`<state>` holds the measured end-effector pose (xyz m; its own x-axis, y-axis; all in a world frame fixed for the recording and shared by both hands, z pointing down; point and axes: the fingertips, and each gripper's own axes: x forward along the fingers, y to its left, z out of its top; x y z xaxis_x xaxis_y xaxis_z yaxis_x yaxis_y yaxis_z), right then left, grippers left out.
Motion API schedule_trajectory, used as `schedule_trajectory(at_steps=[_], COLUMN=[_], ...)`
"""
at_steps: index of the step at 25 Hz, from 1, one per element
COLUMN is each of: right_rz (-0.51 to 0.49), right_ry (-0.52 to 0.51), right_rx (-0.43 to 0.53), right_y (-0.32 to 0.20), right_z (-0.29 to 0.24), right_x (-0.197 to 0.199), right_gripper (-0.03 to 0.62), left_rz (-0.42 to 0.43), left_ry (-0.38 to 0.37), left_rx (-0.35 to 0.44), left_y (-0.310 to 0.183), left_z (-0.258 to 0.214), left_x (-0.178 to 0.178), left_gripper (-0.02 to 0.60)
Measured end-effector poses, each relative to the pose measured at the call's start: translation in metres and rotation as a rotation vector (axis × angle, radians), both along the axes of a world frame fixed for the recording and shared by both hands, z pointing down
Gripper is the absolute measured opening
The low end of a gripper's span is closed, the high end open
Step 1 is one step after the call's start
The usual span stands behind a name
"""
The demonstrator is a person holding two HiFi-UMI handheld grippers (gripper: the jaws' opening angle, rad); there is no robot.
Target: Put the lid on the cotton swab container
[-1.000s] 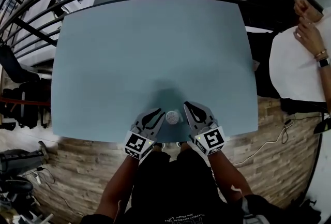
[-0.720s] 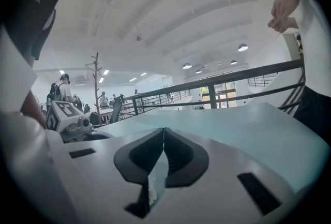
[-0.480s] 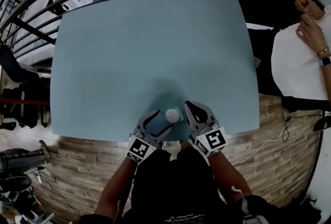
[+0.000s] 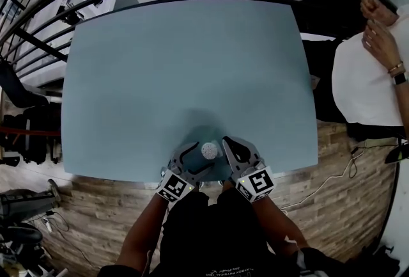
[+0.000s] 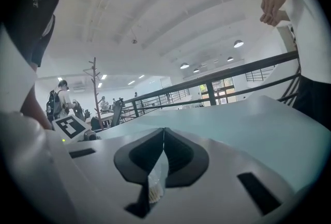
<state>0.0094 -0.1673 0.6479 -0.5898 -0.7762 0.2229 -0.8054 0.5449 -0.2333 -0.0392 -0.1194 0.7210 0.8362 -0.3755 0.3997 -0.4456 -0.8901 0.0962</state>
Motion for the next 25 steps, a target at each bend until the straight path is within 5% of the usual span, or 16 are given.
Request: schedule_trajectory(at_steps=[14,25], right_rz=[-0.027,-0.060], right_ry=[0.023,0.037], right_rx=[-0.036,-0.054], right_y=[0.009,0.011], right_z=[0.012,0.021], right_x=[0.004,-0.005], right_gripper=[0.018,0.018], left_rz=[-0.001,-0.030], left_ry=[0.004,0.008], left_rx=[-0.001,0.008], left_y=[-0.008,-0.012], left_z=[0.005,0.005], left_x=[0.016,0.015], left_gripper=[0.341,0.275])
